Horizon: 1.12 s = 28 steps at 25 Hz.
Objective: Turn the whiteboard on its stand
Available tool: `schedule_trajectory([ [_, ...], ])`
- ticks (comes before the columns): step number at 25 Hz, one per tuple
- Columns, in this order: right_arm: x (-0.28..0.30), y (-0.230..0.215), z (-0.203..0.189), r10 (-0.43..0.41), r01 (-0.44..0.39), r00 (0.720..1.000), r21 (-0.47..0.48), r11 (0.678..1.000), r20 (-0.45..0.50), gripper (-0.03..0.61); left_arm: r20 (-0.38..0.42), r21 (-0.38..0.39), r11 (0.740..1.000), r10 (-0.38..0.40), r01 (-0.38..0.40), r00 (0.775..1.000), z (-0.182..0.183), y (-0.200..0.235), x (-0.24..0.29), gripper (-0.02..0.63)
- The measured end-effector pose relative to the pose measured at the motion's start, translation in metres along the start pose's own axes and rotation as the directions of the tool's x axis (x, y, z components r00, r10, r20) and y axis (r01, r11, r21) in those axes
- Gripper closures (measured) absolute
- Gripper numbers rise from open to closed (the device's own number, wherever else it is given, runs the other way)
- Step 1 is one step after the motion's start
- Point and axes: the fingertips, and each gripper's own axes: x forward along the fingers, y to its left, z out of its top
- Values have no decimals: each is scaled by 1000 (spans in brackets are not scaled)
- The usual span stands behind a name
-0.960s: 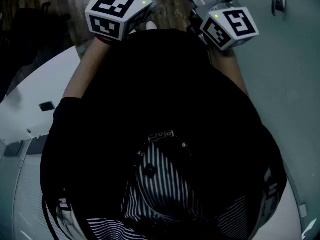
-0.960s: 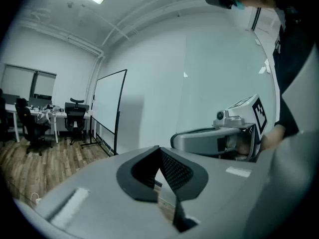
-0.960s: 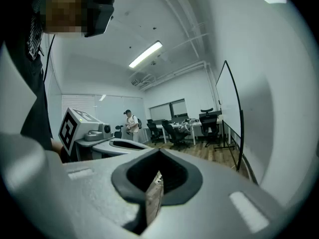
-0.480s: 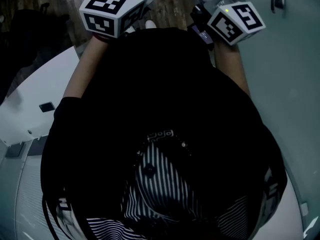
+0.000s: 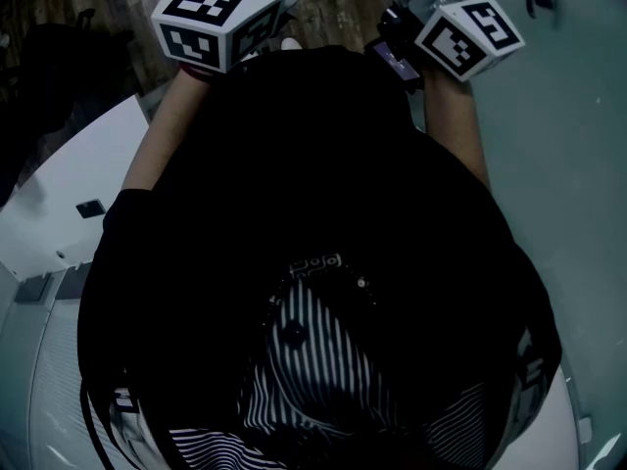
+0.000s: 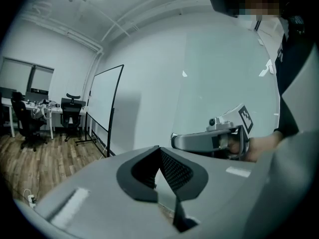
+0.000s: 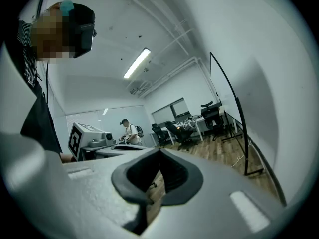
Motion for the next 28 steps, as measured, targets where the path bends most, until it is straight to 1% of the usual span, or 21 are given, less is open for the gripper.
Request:
schedule_trajectory([
  [3,0,-1,-6,27,-26,1000,19,999,-14,578,-3,6,1000,12,-12,1000,3,-1,-1,617],
  [7,-6,-4,-5,38,-38,999,14,999,-37,578,-24,13,999,37,-37,999,8,1,-5,617],
  [11,-12,-3,8,42,-41,998,25,999,-39,578,-34,-9,999,49,-49,998,18,-2,-8,617],
  [13,-12,-4,7,38,-37,999,29,999,-39,578,-36,-24,999,45,-46,998,16,-2,-8,617],
  [19,-18,-11,-1,-3,3,1000,18,1000,-10,578,-22,-25,1000,10,-10,1000,2,-2,-1,616],
  [24,-20,-14,-4,-53,53,998,10,999,27,578,-14,6,999,-54,54,998,-2,-7,4,615],
  [28,-21,-26,-19,-83,81,995,28,996,57,578,-14,29,996,-89,89,996,-17,-5,12,615],
])
